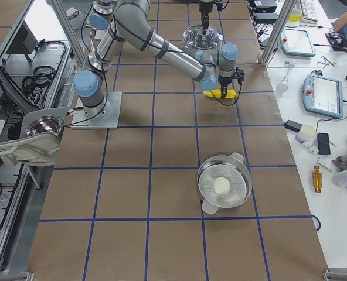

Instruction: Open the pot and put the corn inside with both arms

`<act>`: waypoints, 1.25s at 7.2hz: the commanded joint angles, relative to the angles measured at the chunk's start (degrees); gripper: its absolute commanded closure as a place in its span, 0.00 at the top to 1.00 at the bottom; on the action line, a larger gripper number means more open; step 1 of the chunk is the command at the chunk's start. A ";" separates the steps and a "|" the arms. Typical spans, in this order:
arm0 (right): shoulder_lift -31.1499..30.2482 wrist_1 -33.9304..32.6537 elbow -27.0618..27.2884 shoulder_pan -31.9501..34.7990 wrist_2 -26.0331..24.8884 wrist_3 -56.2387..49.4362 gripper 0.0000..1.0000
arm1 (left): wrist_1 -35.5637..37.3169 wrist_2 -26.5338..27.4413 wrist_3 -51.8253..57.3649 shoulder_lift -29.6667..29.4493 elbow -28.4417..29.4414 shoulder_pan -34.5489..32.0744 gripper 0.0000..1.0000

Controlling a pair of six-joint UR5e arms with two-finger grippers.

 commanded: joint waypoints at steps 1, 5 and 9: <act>-1.15 0.95 -2.21 0.00 0.00 0.15 0.00 | -1.80 2.68 2.30 3.24 0.71 1.39 0.05; -11.78 17.30 -7.75 9.43 -1.75 11.00 0.00 | -6.92 2.86 23.01 8.70 -4.00 18.69 0.02; -6.02 28.30 -22.77 24.84 -6.14 24.40 0.00 | 6.41 -0.38 33.24 5.46 -15.43 34.09 0.00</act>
